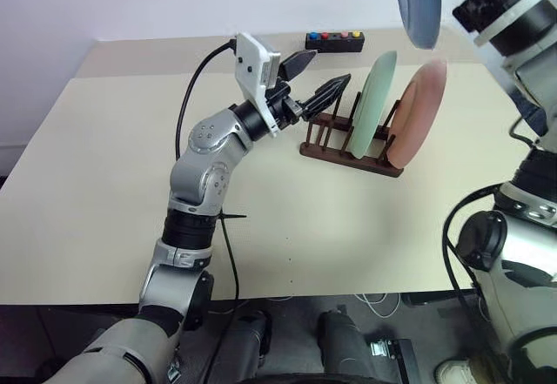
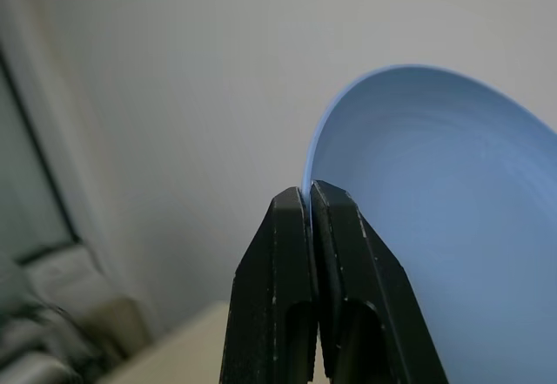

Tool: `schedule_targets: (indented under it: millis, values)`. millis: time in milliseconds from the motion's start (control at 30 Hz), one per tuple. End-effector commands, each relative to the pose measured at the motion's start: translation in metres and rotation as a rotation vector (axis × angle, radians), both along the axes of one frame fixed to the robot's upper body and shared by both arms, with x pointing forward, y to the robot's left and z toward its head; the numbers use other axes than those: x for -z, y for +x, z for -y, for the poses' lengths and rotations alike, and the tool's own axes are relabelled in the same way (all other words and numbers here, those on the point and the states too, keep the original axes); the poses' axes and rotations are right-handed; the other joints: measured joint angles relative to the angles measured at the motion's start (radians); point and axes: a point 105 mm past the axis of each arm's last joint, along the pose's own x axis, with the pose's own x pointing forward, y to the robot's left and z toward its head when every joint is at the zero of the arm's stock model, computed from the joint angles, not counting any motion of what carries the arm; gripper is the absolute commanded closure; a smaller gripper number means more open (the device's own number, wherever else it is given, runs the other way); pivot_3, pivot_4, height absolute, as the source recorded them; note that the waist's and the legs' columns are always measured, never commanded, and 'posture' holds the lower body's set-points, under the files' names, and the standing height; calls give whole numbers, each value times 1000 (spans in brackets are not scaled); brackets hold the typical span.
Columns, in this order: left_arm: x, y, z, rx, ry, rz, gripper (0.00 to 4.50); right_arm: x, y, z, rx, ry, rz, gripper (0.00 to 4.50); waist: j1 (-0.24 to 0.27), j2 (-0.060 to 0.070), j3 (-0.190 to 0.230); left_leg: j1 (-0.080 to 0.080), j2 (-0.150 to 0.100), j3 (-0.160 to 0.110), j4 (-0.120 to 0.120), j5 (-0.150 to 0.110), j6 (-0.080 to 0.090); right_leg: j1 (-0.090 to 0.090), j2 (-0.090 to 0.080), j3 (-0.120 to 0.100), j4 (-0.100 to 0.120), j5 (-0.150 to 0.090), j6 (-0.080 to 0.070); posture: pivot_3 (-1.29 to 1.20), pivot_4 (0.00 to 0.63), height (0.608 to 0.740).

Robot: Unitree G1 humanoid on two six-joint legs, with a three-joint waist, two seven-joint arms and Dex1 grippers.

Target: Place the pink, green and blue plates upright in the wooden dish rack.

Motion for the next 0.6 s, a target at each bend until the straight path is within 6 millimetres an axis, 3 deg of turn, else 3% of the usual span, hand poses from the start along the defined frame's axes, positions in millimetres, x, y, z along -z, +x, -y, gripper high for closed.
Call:
schedule_targets:
  millis: [33,167,333,600]
  values:
    - [-4,1,-22,-42,-20,16,457,-23,-15,-3,-62,100,57,4451,1,0,0,0,0,0,0,0,0,0,0,0,0,0,0,0,150,740]
    - [4,3,-36,-70,-15,-24,457,-24,-15,-12,-118,150,41,4451,0,0,0,0,0,0,0,0,0,0,0,0,0,0,0,0,150,740]
    - [23,-5,-52,-63,38,-102,457,-7,-8,-31,-188,209,-37,4451,-7,0,0,0,0,0,-1,0,0,-1,0,1,1,0,0,0,150,740]
    - [34,-10,-66,-76,86,-138,457,0,-3,-32,-201,293,-89,4451,-1,0,0,0,0,0,-1,0,0,-2,1,1,2,0,0,0,150,740]
